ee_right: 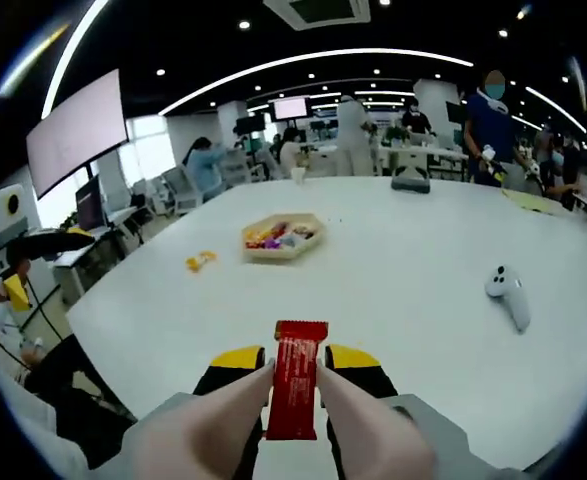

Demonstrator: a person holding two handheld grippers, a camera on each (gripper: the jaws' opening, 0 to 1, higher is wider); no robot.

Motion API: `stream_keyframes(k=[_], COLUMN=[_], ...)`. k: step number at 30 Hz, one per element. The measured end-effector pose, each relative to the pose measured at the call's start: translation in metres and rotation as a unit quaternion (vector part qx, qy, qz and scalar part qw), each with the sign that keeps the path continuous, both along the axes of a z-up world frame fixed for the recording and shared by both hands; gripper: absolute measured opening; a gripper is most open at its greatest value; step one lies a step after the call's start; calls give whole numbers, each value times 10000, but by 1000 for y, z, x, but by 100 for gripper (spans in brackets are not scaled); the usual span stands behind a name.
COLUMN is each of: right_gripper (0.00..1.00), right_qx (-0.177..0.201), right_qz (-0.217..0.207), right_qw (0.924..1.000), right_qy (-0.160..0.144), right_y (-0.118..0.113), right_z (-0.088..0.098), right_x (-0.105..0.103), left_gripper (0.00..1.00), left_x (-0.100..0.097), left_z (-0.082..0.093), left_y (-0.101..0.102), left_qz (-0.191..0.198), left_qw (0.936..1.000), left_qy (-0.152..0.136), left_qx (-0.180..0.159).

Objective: Place the target food into the container with the food tongs after gripping and lifting it, then release it inside without dropping or visibly crushing the food.

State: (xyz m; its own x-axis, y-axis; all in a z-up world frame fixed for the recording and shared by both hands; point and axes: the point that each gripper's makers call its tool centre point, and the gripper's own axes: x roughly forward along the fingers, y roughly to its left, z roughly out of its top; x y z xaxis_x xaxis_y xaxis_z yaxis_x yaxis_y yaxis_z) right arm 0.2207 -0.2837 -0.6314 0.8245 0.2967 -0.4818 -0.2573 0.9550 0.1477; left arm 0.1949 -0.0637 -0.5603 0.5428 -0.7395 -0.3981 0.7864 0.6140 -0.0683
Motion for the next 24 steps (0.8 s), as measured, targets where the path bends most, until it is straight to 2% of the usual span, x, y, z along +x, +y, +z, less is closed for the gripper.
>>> stream_keyframes(k=[2, 5, 8, 10, 13, 15, 17, 24], right_gripper=[22, 22, 23, 23, 23, 23, 23, 23], right_qx=[-62, -97, -209, -237, -297, -431, -307, -485], right_qz=[1, 11, 89, 75, -107, -212, -410, -692], right_qw=[10000, 10000, 9997, 9997, 9995, 9988, 9984, 9961], right_qy=[-23, 0, 37, 67, 59, 130, 238, 255], right_y=[-1, 0, 6, 10, 14, 15, 18, 35], right_z=[0, -2, -6, -7, -2, -6, -9, -1], right_x=[-1, -1, 0, 1, 2, 4, 5, 14], left_gripper=[96, 96, 96, 96, 96, 96, 96, 96], left_x=[2, 7, 10, 15, 24, 30, 41, 61], left_z=[4, 0, 1, -2, -3, -3, -3, -12], left_y=[-1, 4, 14, 24, 37, 46, 59, 86], left_qz=[-8, 6, -3, 35, -17, -33, -100, -377], left_qw=[10000, 10000, 9999, 9999, 10000, 9999, 9999, 9992], left_qy=[-50, -84, -162, -94, -82, -98, -124, -99], left_qx=[-76, 7, -11, -21, -47, -26, -59, -110])
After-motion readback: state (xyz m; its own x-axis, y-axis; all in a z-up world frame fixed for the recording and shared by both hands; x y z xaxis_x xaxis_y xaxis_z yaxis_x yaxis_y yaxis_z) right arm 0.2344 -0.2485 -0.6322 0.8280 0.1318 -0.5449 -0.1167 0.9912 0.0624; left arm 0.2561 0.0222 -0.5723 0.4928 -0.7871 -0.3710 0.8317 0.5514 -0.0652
